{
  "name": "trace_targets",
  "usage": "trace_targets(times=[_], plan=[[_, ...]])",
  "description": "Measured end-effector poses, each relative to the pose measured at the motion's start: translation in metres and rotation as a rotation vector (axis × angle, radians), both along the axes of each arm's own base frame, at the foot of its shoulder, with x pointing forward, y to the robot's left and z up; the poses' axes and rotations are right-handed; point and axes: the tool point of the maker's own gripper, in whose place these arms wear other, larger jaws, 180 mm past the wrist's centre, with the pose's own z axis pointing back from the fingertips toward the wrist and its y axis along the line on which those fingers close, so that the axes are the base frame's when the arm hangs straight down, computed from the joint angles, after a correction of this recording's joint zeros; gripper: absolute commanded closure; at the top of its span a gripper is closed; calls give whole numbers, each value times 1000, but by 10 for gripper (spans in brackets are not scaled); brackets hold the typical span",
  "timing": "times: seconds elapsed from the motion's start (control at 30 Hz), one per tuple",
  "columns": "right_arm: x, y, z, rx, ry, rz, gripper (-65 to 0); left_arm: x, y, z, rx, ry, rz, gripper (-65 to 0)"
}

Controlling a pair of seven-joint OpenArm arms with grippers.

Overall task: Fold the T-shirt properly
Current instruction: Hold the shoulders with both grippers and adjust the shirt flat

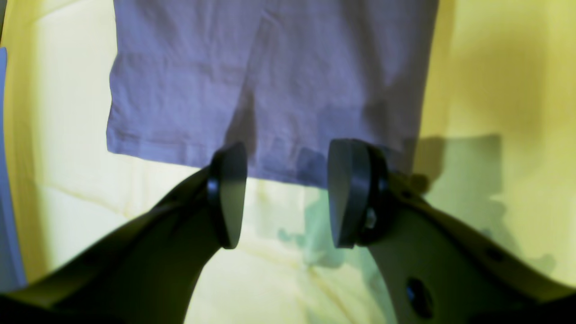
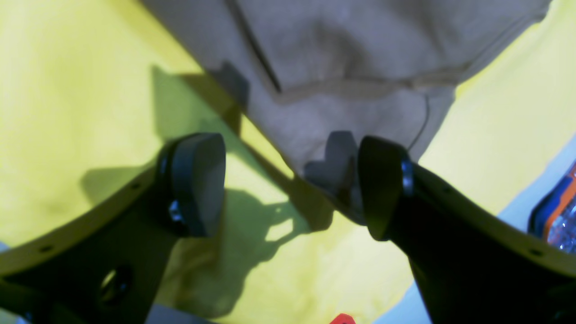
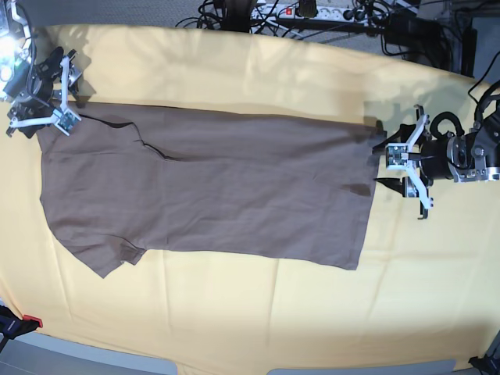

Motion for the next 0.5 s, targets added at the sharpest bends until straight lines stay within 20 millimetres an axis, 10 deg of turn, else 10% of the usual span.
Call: trace_targets(times=[0.3,0.5], plan=[[13,-24,-13,-34,-90,32,-470,-29,6,-31,64,62,-37,-299],[17,-32,-20,-9,-71,12,-306,-30,5,-31,62,65,-38,-299]])
